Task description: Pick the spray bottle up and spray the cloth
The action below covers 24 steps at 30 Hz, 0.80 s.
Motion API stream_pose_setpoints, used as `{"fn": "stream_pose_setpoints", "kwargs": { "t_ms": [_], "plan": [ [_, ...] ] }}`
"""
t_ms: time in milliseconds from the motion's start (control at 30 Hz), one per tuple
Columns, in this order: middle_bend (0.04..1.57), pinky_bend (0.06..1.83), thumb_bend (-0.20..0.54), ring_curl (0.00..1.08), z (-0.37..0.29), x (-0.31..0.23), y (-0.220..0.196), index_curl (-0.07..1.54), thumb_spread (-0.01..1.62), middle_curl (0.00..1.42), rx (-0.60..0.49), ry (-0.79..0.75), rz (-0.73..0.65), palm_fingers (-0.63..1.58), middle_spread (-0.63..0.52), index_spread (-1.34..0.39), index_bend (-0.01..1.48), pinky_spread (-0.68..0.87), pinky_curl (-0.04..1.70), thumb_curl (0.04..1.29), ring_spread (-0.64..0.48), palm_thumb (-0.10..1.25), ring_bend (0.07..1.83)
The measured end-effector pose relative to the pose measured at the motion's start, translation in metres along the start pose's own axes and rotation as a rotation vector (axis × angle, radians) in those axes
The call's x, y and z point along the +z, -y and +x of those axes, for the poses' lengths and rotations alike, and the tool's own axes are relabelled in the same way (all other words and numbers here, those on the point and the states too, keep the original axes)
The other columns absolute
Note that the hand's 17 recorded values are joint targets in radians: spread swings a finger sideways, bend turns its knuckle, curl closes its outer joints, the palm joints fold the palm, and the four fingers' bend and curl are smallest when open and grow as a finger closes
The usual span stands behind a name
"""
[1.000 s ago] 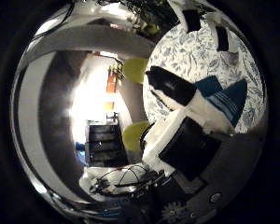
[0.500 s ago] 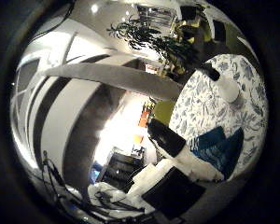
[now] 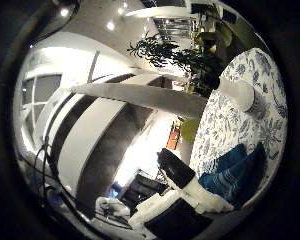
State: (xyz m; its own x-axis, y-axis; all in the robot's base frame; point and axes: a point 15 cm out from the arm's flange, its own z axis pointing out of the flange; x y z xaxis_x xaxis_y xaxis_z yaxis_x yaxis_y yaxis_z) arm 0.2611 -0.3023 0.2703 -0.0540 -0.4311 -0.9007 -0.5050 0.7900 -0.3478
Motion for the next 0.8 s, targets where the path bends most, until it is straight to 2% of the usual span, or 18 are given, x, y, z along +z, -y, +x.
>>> {"fn": "stream_pose_setpoints", "kwargs": {
  "t_ms": [267, 800],
  "plan": [
    [0.28, 0.48, -0.022, 0.29, 0.022, 0.021, 0.011, 0.28, 1.09, 0.36, 0.002, -0.044, -0.006, 0.04, 0.17, -0.16, 0.15, 0.35, 0.24, 0.36, 0.21, 0.62, 0.41],
    [0.28, 0.41, -0.022, 0.28, 0.015, 0.089, 0.049, 0.27, 1.08, 0.36, -0.031, 0.003, -0.027, 0.10, 0.16, -0.15, 0.15, 0.36, 0.28, 0.36, 0.21, 0.62, 0.39]
  ]
}}
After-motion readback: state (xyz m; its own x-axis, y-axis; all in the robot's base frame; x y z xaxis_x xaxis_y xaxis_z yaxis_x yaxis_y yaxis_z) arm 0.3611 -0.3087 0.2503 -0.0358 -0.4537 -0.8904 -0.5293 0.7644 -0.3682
